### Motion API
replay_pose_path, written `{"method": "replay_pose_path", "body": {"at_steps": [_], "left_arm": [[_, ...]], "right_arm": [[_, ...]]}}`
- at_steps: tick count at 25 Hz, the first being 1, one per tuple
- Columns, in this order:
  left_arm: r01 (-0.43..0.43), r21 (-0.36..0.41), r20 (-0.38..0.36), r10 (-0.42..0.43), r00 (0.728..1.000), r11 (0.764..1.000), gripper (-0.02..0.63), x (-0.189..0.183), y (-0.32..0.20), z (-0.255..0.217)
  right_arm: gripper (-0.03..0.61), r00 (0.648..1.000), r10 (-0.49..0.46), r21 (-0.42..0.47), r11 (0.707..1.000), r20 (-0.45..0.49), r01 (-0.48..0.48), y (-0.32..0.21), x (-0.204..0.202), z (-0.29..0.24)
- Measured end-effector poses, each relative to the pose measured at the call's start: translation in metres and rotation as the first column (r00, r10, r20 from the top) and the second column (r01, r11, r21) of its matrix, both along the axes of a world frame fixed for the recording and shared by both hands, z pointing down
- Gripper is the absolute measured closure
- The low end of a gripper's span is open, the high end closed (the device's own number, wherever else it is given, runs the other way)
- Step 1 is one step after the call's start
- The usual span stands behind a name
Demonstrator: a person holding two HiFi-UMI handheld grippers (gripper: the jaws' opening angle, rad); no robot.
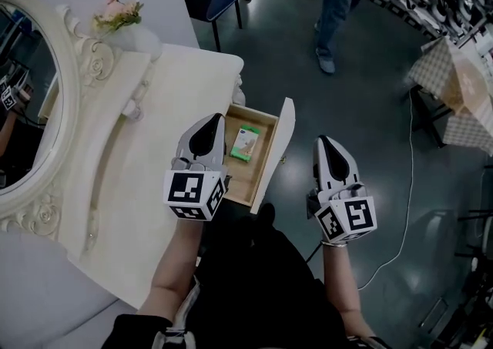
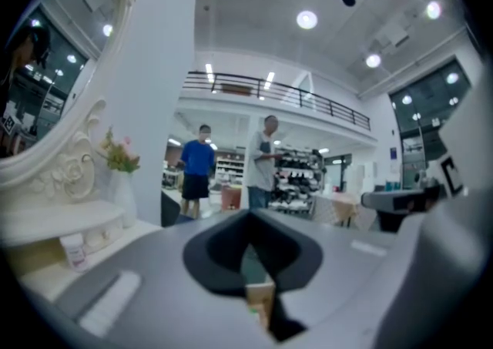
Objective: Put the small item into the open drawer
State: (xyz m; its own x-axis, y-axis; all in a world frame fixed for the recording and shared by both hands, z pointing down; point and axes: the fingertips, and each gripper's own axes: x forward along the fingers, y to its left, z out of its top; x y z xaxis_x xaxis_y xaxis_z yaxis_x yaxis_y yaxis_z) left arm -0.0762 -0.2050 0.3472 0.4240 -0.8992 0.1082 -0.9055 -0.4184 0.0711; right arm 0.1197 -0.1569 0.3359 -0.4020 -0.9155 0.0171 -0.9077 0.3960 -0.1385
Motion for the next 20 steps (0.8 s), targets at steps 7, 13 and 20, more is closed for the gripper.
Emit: {"method": "replay_pose_path", "body": {"at_steps": [7, 13, 20], "left_arm": [[-0.002, 0.013, -0.005, 0.002, 1.000, 1.000, 0.606, -0.009, 0.005, -0.003], [-0.018, 0.023, -0.009, 0.019, 1.000, 1.000, 0.606, -0.009, 0.009, -0.003], [-0.025, 0.015, -0.018, 0.025, 1.000, 1.000, 0.606, -0.009, 0.012, 0.001]], "right_arm": [[0.581, 0.999, -0.013, 0.031, 0.999, -0.044, 0.014, 0.004, -0.012, -0.005], [0.581, 0.999, -0.010, 0.032, 0.999, -0.047, 0.011, 0.007, -0.014, -0.005], [0.581, 0.999, -0.017, 0.036, 0.999, -0.050, 0.018, 0.011, -0.018, -0.006]]}}
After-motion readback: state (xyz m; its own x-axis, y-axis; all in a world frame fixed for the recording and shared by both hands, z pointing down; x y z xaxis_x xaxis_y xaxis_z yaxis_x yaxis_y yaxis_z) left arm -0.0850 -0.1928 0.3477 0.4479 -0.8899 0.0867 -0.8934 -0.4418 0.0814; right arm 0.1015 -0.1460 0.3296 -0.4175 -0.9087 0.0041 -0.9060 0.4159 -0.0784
